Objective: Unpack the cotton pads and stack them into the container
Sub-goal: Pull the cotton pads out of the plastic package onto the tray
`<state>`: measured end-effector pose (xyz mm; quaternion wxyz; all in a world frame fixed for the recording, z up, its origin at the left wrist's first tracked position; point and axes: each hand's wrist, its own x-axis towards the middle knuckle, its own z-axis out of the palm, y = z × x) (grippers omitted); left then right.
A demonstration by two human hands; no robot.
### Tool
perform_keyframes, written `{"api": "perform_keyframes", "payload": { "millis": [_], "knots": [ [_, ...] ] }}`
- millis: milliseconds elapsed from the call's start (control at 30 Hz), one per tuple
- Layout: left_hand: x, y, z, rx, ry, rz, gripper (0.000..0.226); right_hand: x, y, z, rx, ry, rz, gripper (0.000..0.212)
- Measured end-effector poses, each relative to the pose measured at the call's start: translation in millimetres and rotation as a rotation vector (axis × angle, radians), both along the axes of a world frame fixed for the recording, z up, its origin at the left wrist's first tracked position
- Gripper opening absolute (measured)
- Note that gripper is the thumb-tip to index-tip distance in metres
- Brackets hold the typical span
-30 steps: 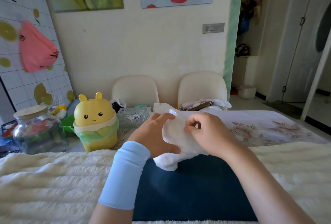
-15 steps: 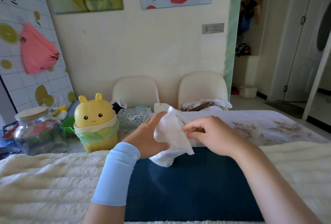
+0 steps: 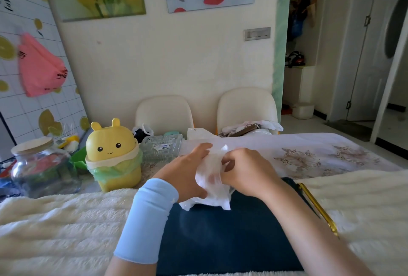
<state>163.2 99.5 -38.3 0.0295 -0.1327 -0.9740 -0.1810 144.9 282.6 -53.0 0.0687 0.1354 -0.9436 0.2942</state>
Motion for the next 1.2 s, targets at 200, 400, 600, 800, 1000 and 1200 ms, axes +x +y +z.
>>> {"api": "perform_keyframes", "payload": {
  "millis": [200, 400, 600, 800, 1000, 1200],
  "knots": [
    [-5, -1, -6, -0.077, -0.001, 0.049, 0.093, -1, 3, 1, -0.146, -0.048, 0.074, 0.016],
    [-3, -13, -1, -0.191, 0.091, 0.123, 0.081, -2, 34, 19, -0.248, -0.106, 0.092, 0.01],
    [-5, -3, -6, -0.27, 0.066, 0.052, 0.083, 2, 38, 11, 0.281, -0.396, 0.048, 0.02],
    [-7, -5, -17, -0.152, 0.022, 0.055, 0.073, 7, 31, 26, 0.249, -0.065, -0.04, 0.016],
    [-16, -20, -19, 0.0, 0.032, 0.084, 0.052, 2, -13, -15, -0.132, -0.093, 0.161, 0.046],
    [-13, -40, -16, 0.089, -0.006, 0.138, 0.049, -8, 1, -11, -0.031, 0.026, 0.092, 0.023]
  ]
}}
